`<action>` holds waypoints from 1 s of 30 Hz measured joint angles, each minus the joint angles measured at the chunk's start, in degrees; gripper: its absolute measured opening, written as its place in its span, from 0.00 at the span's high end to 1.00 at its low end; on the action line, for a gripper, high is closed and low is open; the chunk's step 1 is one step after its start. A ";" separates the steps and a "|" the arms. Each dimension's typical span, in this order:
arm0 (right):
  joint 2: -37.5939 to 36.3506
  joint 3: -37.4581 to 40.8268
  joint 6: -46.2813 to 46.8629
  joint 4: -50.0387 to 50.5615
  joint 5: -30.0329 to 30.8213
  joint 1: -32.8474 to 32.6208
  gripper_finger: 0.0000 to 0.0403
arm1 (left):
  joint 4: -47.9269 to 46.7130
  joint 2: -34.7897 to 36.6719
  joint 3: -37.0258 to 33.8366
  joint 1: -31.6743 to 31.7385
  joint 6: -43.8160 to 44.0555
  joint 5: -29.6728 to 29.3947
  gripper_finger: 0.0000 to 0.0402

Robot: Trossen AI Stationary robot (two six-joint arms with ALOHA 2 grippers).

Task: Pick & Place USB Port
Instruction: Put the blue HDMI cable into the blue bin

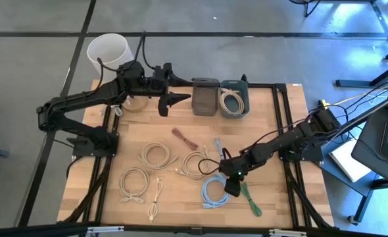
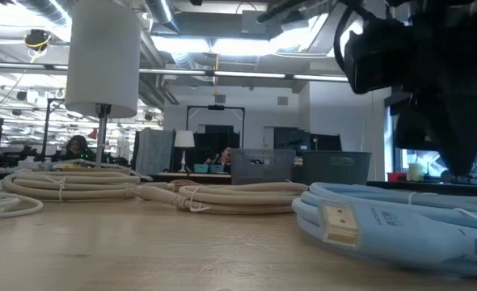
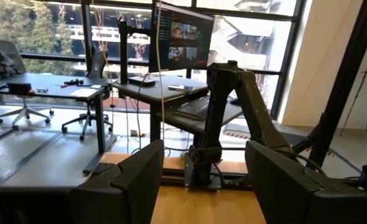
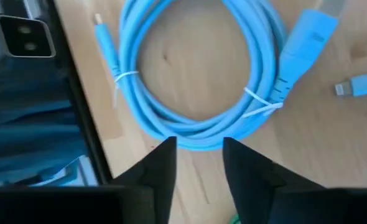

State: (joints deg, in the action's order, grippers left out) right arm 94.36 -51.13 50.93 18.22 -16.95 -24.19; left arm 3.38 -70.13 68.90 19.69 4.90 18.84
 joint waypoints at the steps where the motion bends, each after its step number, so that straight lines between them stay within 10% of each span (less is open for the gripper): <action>1: 0.36 0.00 0.42 -0.02 0.52 -0.12 0.63 | 0.04 0.00 0.00 -0.25 0.55 -0.44 0.45; 11: 7.31 -0.01 5.24 -7.53 1.47 0.04 0.40 | 3.36 -0.02 0.00 -3.20 2.02 -0.97 0.45; 30: 8.60 -0.11 12.65 -9.93 9.68 0.05 0.61 | 3.32 -0.02 0.00 -3.22 2.17 -1.19 0.45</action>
State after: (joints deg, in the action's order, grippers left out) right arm 102.96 -51.24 63.58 8.29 -7.27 -24.14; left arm 6.70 -70.15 68.90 16.47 7.07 17.65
